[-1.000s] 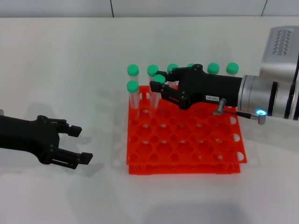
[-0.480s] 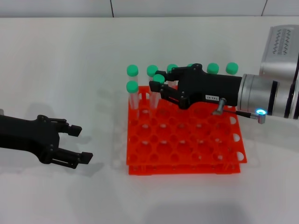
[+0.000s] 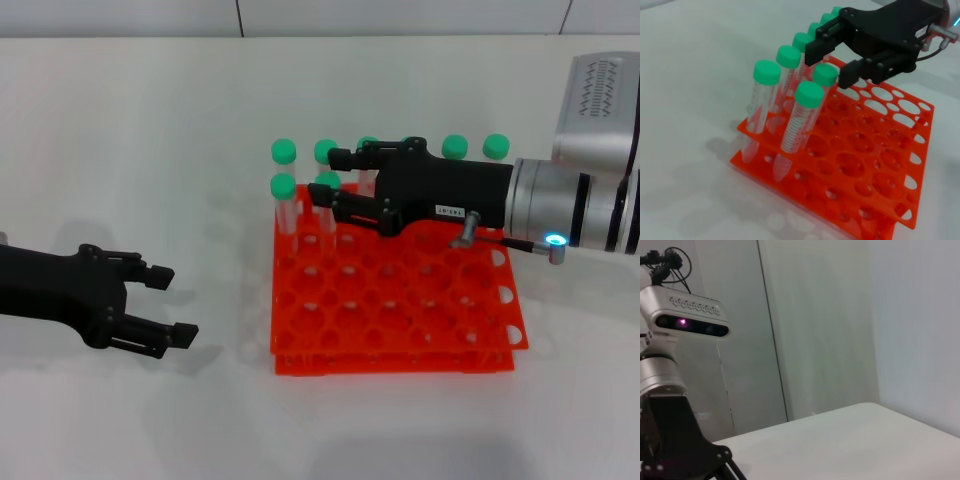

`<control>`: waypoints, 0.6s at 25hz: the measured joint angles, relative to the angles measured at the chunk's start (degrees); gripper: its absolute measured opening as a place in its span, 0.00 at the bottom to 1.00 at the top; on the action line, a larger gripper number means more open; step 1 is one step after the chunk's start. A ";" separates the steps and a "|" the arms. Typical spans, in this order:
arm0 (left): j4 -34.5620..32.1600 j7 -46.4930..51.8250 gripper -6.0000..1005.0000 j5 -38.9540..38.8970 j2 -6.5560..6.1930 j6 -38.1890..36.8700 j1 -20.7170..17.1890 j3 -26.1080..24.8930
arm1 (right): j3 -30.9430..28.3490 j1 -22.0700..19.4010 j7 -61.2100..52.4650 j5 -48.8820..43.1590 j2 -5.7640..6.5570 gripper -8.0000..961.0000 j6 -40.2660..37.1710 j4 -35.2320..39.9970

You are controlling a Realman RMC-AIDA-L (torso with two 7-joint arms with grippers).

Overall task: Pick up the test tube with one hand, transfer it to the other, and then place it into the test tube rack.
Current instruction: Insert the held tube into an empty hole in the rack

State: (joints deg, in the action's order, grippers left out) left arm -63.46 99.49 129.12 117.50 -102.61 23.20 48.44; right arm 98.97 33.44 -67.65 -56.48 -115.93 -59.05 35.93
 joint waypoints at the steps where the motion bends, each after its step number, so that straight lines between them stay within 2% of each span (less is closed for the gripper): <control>1: 0.00 0.00 0.88 -0.01 0.00 0.06 0.00 -0.01 | 0.00 0.01 0.00 0.00 0.00 0.30 -0.14 0.03; 6: 0.00 -0.14 0.88 -0.06 0.00 0.12 -0.02 -0.07 | -0.10 -0.35 0.04 0.01 0.15 0.54 -1.37 0.76; 9: 0.00 -0.76 0.88 -0.73 0.00 0.15 -0.23 -0.24 | -0.25 -0.91 0.06 0.06 0.27 0.58 -1.94 1.29; 15: 0.00 -2.87 0.88 -4.18 -0.20 0.19 -0.77 -1.92 | -2.71 -6.46 0.00 -0.28 1.37 0.61 -5.19 6.94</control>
State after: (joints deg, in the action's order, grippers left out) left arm -63.46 96.62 124.94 117.30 -102.41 22.44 46.52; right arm 96.26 26.99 -67.65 -56.76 -114.56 -64.24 42.87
